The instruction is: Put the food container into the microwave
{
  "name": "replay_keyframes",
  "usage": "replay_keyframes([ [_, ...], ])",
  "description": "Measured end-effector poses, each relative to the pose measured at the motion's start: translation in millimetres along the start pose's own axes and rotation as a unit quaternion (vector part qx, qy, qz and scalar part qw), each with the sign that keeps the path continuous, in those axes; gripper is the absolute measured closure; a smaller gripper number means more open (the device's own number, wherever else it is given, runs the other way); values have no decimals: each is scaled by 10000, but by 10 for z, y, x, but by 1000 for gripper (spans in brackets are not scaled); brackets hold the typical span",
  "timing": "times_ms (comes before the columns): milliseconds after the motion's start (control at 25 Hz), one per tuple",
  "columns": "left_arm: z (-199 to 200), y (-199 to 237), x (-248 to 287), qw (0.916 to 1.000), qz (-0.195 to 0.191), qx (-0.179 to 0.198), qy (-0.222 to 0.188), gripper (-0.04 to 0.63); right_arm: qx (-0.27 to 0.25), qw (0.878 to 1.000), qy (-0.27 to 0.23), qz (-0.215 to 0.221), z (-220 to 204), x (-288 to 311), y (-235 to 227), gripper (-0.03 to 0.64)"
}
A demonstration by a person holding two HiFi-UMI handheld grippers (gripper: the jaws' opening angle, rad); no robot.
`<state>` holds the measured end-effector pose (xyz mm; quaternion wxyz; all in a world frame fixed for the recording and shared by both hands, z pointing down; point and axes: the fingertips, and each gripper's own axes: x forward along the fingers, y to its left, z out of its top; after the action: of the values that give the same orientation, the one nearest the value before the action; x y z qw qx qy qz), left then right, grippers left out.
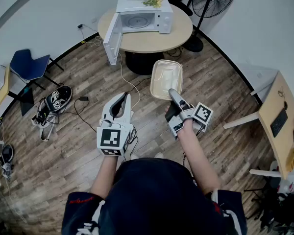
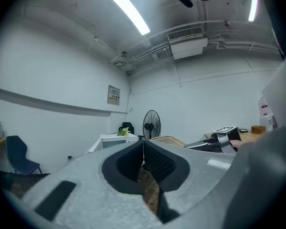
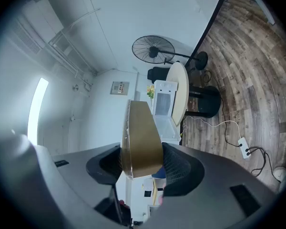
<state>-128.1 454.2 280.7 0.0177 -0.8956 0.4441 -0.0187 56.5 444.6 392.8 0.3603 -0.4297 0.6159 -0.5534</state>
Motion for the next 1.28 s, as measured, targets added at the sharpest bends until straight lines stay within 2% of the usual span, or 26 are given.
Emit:
replay_keyframes([
  [320,-61,-114,24,9999,30,-26,125,578,90,9997,241,12,-24,-59,-42,390],
  [800,-402,-544,110,9989,119,-65,455,578,385,9978,488,-209,114,-325,-484,390],
  [1280,-507,-402,434,9980,249,-77,581,578,502,9957,728,-261,259,-25,-632,390],
])
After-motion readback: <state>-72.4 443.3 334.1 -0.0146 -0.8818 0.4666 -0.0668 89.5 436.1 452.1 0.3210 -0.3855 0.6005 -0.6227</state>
